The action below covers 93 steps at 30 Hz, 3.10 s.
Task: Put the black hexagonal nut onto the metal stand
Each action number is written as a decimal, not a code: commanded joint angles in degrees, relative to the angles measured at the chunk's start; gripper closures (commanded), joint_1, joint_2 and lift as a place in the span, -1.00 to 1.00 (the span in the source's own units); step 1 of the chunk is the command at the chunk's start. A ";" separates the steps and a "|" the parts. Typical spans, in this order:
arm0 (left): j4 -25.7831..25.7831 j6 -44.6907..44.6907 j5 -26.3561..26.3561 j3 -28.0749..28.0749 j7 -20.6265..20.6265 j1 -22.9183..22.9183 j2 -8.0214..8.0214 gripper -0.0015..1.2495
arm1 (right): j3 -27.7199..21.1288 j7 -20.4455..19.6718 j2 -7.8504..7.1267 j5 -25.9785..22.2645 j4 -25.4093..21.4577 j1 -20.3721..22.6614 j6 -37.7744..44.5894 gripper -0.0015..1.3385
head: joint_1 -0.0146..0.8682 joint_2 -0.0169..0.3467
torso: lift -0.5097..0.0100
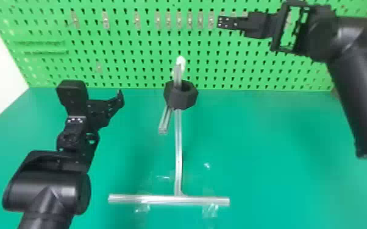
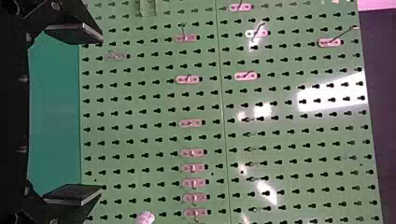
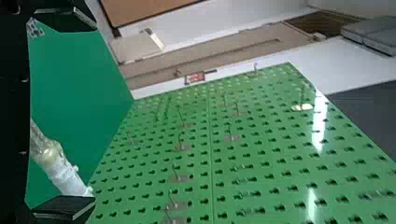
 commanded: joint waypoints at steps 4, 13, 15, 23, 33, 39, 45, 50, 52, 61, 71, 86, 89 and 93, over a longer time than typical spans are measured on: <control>-0.75 0.23 0.25 0.30 0.00 0.21 0.03 -0.76 | -5.53 -7.25 0.73 -0.59 -6.71 8.10 -2.79 -0.98 | 0.60 -0.46 | 0.96; -1.19 0.23 0.60 0.30 0.00 0.21 -0.06 -0.76 | -7.47 -18.85 1.17 0.20 -14.71 17.59 -7.27 -0.97 | 0.60 -0.46 | 0.96; -1.19 0.23 0.78 0.30 0.00 0.21 -0.06 -0.76 | -7.91 -20.96 1.61 0.29 -16.03 19.52 -8.50 -0.97 | 0.60 -0.46 | 0.96; -1.36 0.23 1.13 0.13 0.00 0.21 -0.06 -0.76 | -8.79 -25.79 2.49 0.12 -17.70 25.06 -12.90 -0.94 | 0.60 -0.46 | 0.96; -1.36 0.94 1.92 -0.31 0.00 0.04 -0.06 -0.76 | -8.52 -30.80 3.81 1.70 -18.93 30.07 -19.84 -0.91 | 0.60 -0.46 | 0.96; -1.36 1.99 2.36 -0.40 0.00 -0.05 -0.06 -0.76 | -8.08 -32.47 4.60 6.53 -19.98 32.62 -24.41 -0.90 | 0.60 -0.46 | 0.96; -0.92 2.26 2.54 0.13 0.00 0.04 -0.14 -0.76 | -7.73 -35.28 5.48 9.78 -20.34 35.52 -30.30 -0.89 | 0.60 -0.46 | 0.96; -0.57 2.17 3.07 0.04 0.00 0.04 -0.14 -0.76 | -7.64 -36.87 5.39 9.87 -20.25 37.19 -31.35 -0.89 | 0.60 -0.46 | 0.96; -0.57 2.17 3.07 0.13 0.09 -0.05 -0.14 -0.76 | -7.64 -37.04 5.39 9.87 -20.07 37.28 -31.00 -0.88 | 0.60 -0.46 | 0.96; 1.45 -0.73 4.03 -0.22 0.00 -0.05 -0.23 -0.76 | -7.29 -37.83 4.95 12.51 -19.90 38.24 -32.06 -0.88 | 0.60 -0.46 | 0.96; 2.59 -1.79 4.21 -0.75 0.00 -0.22 -0.23 -0.76 | -7.20 -39.77 4.69 15.06 -19.28 39.39 -33.02 -0.90 | 0.60 -0.46 | 0.96; 4.96 -5.65 5.26 -0.93 0.00 -0.14 -0.23 -0.76 | -6.76 -42.40 4.69 14.88 -19.28 40.27 -35.66 -0.89 | 0.60 -0.46 | 0.96; 5.14 -5.83 5.53 -0.93 0.00 -0.14 -0.23 -0.76 | -6.68 -42.84 4.69 14.62 -19.28 40.35 -35.66 -0.88 | 0.60 -0.46 | 0.96; 5.14 -5.83 5.53 -0.93 0.00 -0.05 -0.23 -0.76 | -6.68 -42.93 4.60 14.62 -19.28 40.44 -35.83 -0.88 | 0.60 -0.46 | 0.96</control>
